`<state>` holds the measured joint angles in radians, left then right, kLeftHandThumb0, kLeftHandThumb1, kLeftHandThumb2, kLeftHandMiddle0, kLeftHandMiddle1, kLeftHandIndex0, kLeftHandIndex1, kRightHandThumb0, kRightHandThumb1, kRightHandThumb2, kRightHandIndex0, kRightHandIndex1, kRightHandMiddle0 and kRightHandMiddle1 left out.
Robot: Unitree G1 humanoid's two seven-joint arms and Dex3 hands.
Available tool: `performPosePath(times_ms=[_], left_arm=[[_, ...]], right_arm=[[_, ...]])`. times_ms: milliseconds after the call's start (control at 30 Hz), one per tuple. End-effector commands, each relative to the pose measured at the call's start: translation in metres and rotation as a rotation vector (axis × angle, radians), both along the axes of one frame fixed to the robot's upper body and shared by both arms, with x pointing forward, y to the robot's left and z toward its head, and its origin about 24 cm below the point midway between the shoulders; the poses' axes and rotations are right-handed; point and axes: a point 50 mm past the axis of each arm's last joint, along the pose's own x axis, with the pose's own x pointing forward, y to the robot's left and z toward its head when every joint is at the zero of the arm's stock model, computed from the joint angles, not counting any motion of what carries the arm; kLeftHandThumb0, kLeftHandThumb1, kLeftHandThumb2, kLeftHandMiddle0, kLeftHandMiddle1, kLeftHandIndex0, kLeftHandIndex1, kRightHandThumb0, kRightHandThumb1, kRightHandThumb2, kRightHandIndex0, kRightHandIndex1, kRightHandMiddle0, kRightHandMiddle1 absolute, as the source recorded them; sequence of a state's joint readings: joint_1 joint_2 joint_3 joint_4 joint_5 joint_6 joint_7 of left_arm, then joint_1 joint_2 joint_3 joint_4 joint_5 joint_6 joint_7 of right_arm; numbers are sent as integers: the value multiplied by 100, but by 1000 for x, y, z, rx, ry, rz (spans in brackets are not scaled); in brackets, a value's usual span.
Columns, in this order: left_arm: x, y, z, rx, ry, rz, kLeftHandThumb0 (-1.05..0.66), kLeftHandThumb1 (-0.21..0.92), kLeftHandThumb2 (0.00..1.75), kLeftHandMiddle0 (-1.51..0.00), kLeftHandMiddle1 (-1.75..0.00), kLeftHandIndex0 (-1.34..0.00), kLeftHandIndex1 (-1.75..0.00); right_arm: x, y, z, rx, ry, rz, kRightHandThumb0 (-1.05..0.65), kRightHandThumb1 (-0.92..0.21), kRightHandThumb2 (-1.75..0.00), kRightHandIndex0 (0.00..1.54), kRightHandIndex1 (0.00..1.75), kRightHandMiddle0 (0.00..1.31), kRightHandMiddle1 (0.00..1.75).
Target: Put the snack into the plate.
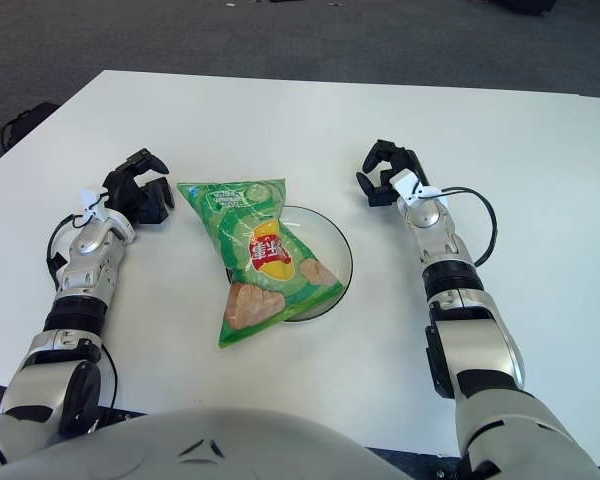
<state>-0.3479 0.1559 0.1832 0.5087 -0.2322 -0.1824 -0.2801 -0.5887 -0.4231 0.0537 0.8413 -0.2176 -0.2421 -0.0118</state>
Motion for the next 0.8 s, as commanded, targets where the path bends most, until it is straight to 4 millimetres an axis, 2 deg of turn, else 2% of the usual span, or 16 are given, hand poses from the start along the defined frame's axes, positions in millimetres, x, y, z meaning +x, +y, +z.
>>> performPosePath(times_ms=[0, 767], left_arm=[[-22, -10, -40, -73, 147, -12, -47, 32, 131, -130, -175, -61, -175], [-28, -23, -47, 8, 156, -66, -46, 38, 124, -131, -175, -56, -175]], right_arm=[[-19, -2, -41, 10, 170, -17, -48, -33, -130, 113, 175, 61, 175], [-19, -6, -43, 47, 147, -134, -48, -32, -131, 112, 175, 61, 175]])
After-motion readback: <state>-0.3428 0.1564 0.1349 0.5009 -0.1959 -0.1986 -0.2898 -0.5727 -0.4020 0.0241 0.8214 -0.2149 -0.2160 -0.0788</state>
